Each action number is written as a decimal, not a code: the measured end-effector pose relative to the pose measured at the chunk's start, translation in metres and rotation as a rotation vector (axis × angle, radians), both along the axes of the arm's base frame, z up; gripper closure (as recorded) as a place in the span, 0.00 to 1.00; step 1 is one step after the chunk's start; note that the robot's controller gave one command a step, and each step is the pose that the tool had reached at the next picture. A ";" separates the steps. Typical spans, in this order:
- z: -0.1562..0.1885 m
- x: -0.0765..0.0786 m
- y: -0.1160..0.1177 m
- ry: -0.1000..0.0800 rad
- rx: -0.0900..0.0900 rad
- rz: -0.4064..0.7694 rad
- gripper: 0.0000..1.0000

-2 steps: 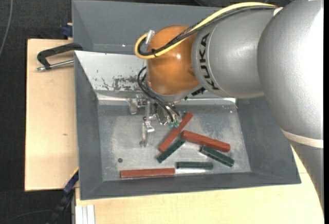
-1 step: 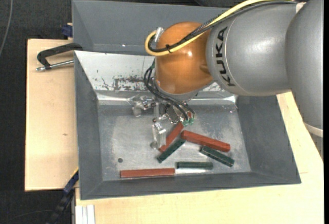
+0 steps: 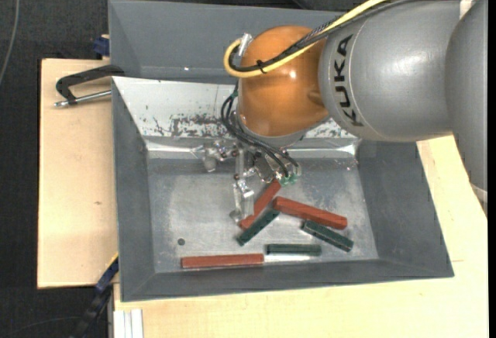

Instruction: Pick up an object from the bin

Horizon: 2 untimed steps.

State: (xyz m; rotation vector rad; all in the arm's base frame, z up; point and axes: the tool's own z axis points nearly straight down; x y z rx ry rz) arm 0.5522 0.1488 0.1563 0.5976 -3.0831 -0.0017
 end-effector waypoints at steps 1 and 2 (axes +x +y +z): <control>0.007 0.028 0.008 -0.019 0.007 -0.053 0.00; -0.036 -0.020 0.005 -0.005 0.001 0.019 0.00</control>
Offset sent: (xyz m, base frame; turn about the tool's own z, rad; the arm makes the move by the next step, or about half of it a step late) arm -0.0557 0.0031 -0.0619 -0.0651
